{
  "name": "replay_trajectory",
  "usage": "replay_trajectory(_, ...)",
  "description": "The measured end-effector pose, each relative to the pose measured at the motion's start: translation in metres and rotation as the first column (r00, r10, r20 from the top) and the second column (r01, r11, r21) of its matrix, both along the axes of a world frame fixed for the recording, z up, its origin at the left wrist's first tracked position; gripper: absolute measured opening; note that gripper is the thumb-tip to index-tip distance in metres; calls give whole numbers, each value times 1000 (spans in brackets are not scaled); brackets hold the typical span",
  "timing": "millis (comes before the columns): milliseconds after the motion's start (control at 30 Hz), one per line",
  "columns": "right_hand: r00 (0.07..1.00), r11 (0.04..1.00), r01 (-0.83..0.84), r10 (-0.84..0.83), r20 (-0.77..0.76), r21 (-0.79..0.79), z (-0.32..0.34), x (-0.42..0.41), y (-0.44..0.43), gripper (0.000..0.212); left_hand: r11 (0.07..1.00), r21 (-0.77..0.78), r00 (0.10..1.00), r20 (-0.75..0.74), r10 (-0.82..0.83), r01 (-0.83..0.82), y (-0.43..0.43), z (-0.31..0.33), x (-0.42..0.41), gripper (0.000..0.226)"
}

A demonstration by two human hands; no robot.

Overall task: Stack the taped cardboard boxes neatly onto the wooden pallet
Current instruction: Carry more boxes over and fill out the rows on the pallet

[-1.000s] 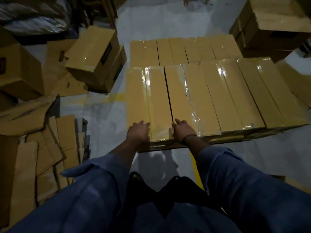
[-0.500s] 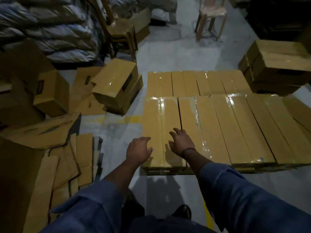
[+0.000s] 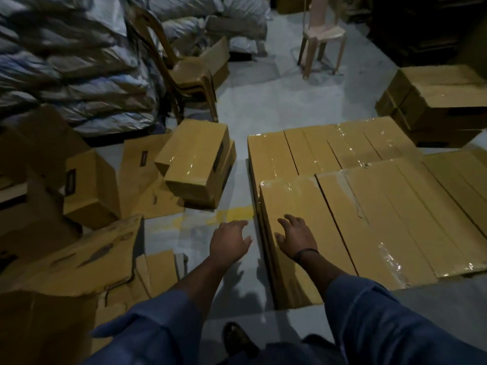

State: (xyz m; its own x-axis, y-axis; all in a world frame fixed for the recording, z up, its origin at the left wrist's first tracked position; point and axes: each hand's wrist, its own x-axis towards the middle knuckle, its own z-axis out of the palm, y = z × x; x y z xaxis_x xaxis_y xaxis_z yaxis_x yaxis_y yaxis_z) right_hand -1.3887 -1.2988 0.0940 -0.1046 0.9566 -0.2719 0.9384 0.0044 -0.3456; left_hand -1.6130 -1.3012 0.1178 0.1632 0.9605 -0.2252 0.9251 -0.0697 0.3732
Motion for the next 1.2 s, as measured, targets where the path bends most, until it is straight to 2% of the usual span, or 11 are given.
replay_trajectory(233, 998, 998, 58, -58, -20, 20, 17, -59, 43, 51, 999, 52, 997, 82, 4, -9, 52, 13, -48, 58)
replay_trajectory(533, 997, 998, 59, -57, -43, 28, 10, -123, 129, 53, 996, -42, 994, 71, 80, -77, 112, 0, -122, 60)
replay_trajectory(700, 999, 1000, 27, -27, -46, -11, -7, -153, 206, 55, 991, -62, 992, 38, 123, -120, 183, -3, -150, 58)
replay_trajectory(867, 999, 998, -34, 33, -35, -48, -5, -177, 287, 55, 992, -86, 994, -50, 92, -96, 271, -1, -161, 51)
replay_trajectory(933, 997, 996, -66, 64, -35, -60, -2, -182, 319, 55, 993, -89, 997, -24, 75, -77, 307, 1, -162, 52)
replay_trajectory(1033, 995, 993, -102, 101, -25, -53, -1, -185, 366, 55, 984, -109, 989, 35, 144, -139, 355, 5, -167, 57)
replay_trajectory(1200, 998, 995, -49, 45, -52, -85, 2, -192, 416, 55, 984, -98, 989, -2, 149, -148, 409, 4, -180, 53)
